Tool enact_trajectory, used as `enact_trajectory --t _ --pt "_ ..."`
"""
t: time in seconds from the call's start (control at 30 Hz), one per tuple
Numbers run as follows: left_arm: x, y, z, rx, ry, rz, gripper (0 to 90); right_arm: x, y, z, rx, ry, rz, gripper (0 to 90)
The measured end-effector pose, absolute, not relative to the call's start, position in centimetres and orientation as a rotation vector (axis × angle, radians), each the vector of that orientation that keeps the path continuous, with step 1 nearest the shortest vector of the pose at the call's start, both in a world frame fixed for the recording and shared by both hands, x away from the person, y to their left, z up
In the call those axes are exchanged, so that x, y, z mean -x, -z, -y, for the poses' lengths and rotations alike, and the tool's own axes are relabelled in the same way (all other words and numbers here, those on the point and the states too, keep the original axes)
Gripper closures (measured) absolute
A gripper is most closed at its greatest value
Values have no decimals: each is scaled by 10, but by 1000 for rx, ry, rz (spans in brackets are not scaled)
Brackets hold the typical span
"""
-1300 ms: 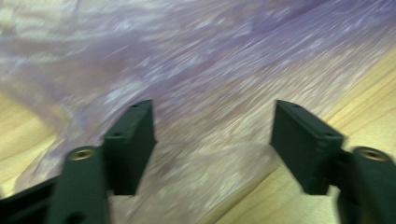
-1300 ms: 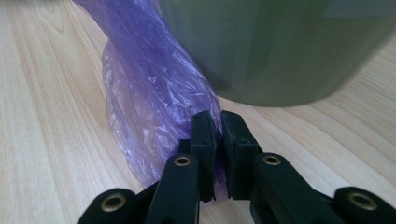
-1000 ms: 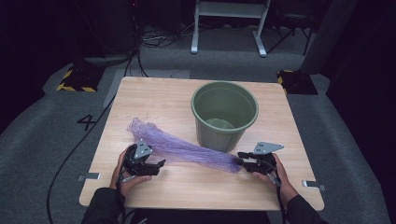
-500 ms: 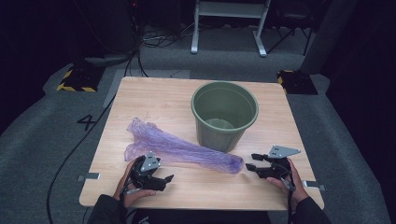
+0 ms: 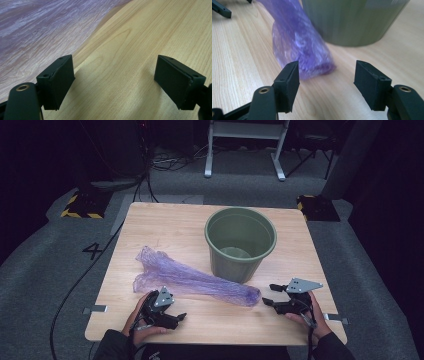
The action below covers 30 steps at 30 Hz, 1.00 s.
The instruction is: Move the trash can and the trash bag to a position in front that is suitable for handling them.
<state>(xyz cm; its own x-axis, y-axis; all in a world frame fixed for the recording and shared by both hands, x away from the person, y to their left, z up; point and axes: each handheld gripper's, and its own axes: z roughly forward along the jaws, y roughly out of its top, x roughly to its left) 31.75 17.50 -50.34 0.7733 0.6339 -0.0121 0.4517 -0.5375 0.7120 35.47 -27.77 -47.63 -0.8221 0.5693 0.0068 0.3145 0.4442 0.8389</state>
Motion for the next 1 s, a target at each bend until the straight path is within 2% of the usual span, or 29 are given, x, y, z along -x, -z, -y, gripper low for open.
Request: enact_trajectory --t 0.4,0.7,1.0 --pt "-322 504 -175 -2241 -311 -779 133 -350 425 282 -716 -1451 -2290 295" --pt "-322 504 -175 -2242 -313 -779 134 -356 356 275 -622 -1455 -2199 315" --pt "-322 504 -175 -2242 -314 -777 137 -363 332 270 -583 -1481 -2208 301"
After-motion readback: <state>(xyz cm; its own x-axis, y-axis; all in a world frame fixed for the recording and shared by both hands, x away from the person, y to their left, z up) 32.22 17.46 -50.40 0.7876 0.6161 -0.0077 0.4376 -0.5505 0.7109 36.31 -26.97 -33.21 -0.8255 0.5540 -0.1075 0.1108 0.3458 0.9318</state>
